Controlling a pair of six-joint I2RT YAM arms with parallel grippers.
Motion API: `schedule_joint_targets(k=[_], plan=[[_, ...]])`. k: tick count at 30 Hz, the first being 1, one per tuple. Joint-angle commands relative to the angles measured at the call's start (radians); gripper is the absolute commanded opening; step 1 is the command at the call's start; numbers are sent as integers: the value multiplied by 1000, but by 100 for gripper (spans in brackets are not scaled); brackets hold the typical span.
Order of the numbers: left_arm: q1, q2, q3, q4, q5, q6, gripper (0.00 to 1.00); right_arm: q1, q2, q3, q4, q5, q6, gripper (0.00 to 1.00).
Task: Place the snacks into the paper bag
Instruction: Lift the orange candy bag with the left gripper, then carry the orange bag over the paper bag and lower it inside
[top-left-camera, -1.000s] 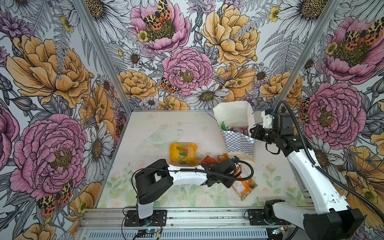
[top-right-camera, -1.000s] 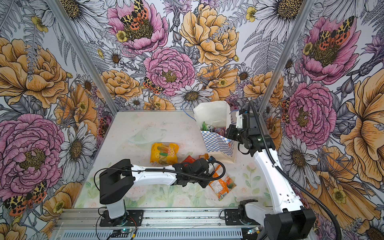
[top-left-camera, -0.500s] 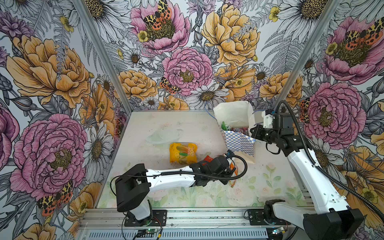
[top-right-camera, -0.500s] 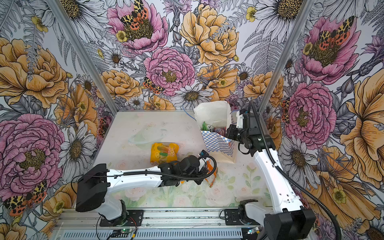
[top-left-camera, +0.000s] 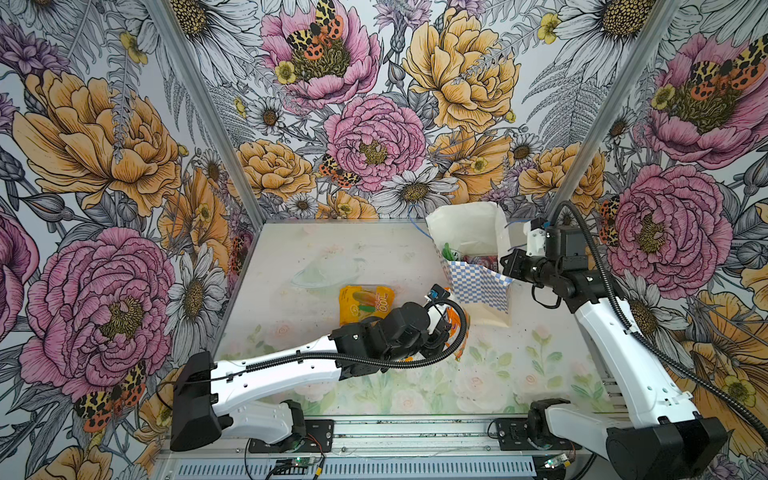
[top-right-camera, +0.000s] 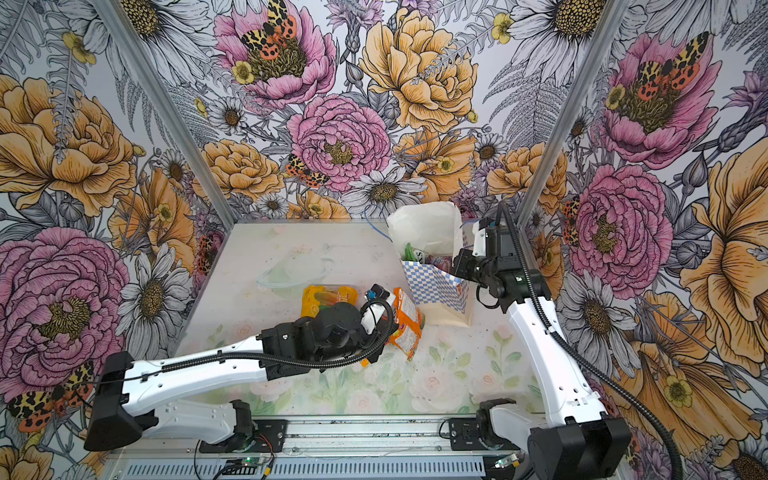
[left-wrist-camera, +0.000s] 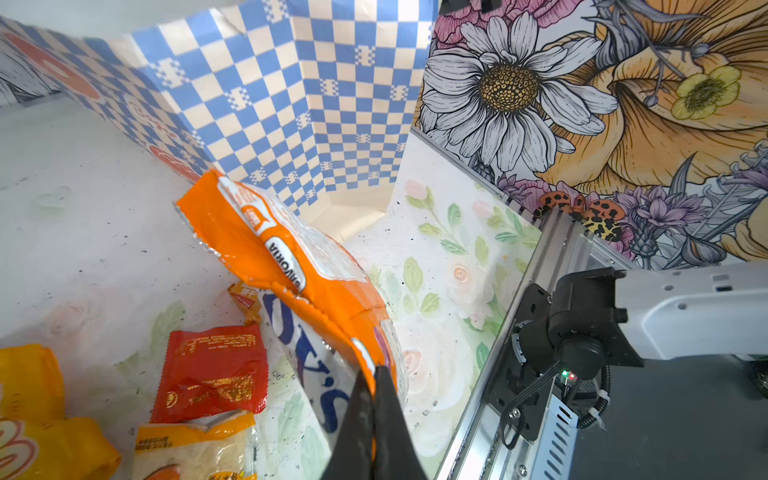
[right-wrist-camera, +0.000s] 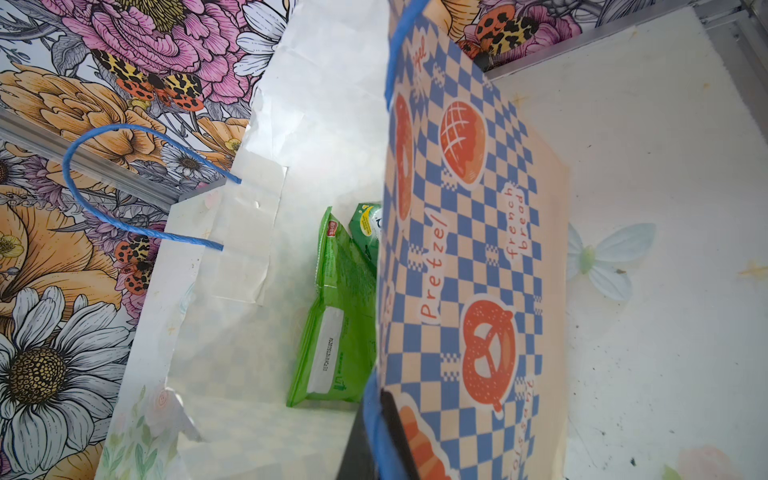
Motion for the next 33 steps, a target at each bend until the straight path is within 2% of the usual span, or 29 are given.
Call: schedule_joint_targets(k=[1, 18, 22, 23, 28, 33], plan=[[23, -42, 67, -39, -62, 45, 0, -3, -10, 6, 48, -7, -5, 0], [124, -87, 323, -184, -71, 143, 0, -4, -13, 10, 47, -18, -12, 0], [178, -72, 402, -198, -42, 147, 0, -4, -11, 9, 49, -19, -12, 0], [194, -61, 426, -200, 0, 148, 0, -4, -11, 10, 48, -21, -13, 0], [252, 1, 529, -209, 58, 159, 0, -4, -15, 4, 47, -29, -13, 0], [275, 87, 639, -223, 101, 159, 0, -3, -13, 4, 48, -40, -12, 0]])
